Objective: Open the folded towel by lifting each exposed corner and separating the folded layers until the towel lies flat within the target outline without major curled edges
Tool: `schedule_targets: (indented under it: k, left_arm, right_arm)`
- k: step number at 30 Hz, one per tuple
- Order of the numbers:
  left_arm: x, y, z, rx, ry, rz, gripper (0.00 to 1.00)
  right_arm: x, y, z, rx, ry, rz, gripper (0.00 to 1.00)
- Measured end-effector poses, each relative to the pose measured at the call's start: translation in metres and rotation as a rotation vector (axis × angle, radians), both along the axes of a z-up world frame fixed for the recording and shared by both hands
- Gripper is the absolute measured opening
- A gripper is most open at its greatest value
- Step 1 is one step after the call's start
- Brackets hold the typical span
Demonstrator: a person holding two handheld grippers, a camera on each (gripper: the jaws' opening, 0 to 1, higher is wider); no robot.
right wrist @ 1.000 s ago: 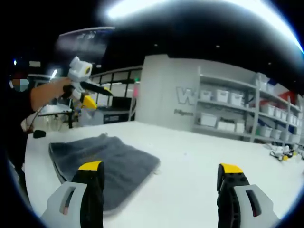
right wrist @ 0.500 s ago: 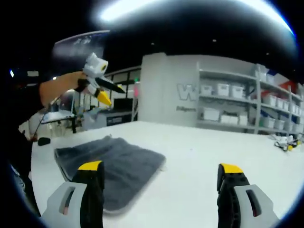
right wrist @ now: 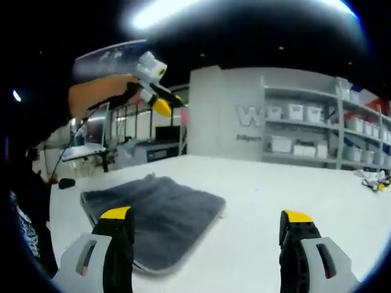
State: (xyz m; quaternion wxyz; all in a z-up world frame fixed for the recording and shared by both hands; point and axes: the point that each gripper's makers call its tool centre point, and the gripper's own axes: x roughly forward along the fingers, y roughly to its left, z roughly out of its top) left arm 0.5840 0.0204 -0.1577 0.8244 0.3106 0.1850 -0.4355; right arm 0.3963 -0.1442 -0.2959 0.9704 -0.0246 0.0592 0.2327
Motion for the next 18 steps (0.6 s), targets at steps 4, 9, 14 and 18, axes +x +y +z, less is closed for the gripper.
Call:
schedule_targets:
  k: [4, 9, 14, 18]
  left_arm:
    - [-0.003, -0.014, 0.009, 0.031, 0.004, -0.022, 1.0]
    - [-0.012, -0.034, 0.006, 0.08, 0.01, -0.068, 1.0]
    - [-0.028, -0.057, -0.016, 0.147, 0.057, -0.217, 1.0]
    - [-0.025, -0.057, -0.041, 0.219, 0.108, -0.2, 1.0]
  right_arm:
    - [-0.004, 0.0, 0.004, 0.013, -0.024, -0.004, 1.0]
    - [-0.003, 0.003, 0.002, 0.021, -0.015, 0.011, 1.0]
    - [-0.009, 0.01, -0.005, 0.039, -0.008, 0.043, 1.0]
    - [-0.011, 0.009, -0.016, 0.036, 0.014, 0.053, 1.0]
